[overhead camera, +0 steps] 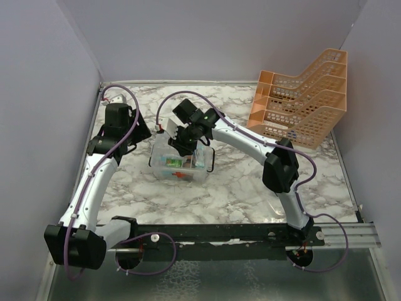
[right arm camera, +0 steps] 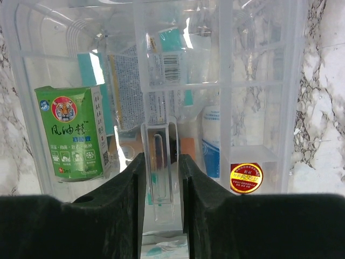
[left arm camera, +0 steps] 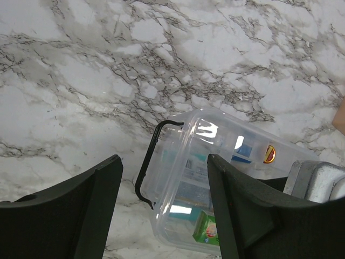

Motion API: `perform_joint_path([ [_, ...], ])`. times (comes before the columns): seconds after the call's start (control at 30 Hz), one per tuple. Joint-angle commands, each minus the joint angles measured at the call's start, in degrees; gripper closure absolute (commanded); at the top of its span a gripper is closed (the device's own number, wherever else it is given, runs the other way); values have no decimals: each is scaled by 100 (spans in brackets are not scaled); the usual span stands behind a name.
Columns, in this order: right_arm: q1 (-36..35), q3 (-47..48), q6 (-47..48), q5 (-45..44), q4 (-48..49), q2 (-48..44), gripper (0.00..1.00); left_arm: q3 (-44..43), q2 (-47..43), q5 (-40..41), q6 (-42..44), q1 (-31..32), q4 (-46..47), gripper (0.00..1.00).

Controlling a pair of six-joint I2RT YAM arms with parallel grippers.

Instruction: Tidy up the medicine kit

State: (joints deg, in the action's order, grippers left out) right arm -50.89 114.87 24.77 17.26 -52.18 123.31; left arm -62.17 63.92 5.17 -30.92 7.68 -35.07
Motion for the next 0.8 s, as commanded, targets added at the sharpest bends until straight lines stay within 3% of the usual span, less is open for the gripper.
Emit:
perform_joint_path([
  [0.0,6,16,-256,-148,-34,-186,70,47,6,-85,129,-41,69,32],
  [0.5,89,-264,-587,-295,341,-1138,54,137,180,-326,157,-65,117,32],
  [0.63,170,-784,-1011,-1087,965,-1744,54,119,187,-445,208,-68,140,32],
  [0.77,389,-1908,-1822,-2502,1827,-2657,54,101,114,-488,281,-72,173,32],
])
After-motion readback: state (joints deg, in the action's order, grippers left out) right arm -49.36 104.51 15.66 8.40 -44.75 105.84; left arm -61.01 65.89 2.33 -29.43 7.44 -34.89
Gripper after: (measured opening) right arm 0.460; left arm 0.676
